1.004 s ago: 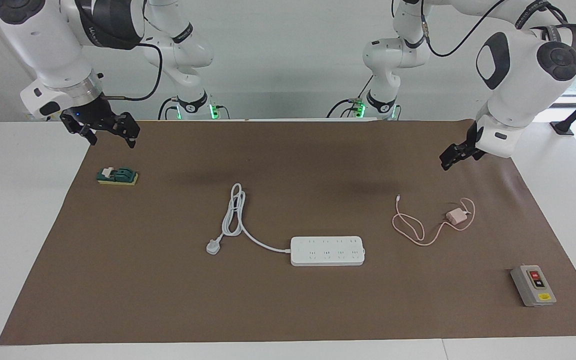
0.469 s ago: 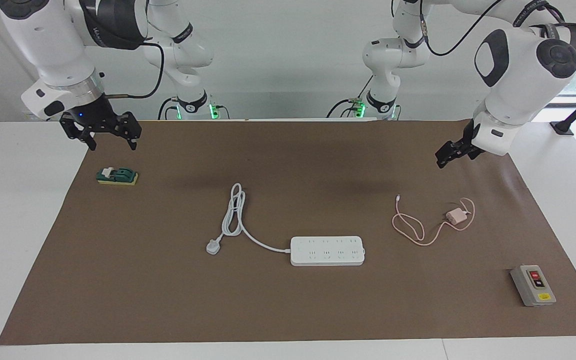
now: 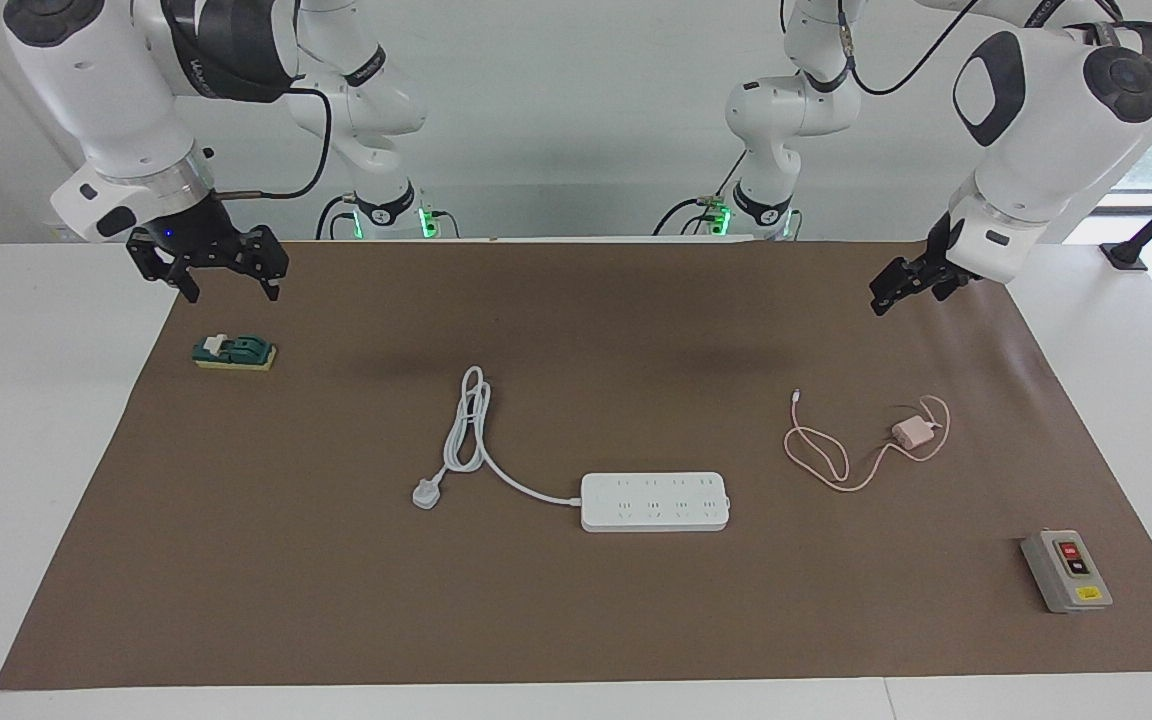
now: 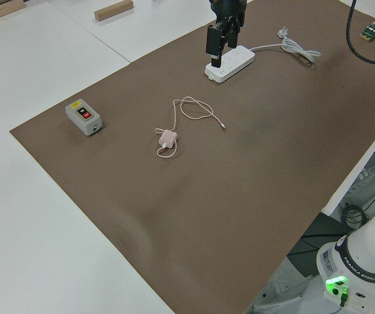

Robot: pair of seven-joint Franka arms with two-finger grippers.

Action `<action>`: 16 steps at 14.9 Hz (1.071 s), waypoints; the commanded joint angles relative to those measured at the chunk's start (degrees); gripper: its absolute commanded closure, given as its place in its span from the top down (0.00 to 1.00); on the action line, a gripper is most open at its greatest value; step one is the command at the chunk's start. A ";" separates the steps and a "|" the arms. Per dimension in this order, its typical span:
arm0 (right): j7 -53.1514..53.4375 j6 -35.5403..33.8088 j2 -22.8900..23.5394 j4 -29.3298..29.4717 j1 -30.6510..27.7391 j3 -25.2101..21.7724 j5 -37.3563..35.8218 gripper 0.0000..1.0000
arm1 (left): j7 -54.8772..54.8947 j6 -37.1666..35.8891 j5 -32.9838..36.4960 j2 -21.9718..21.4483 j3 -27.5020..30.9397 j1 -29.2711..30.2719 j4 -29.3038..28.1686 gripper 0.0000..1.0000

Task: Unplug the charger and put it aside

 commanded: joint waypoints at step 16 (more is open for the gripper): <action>5.01 0.23 -2.67 -4.22 -0.07 0.06 1.29 1.00 | 9.21 -0.56 -0.15 -0.94 0.13 -2.07 -0.08 1.00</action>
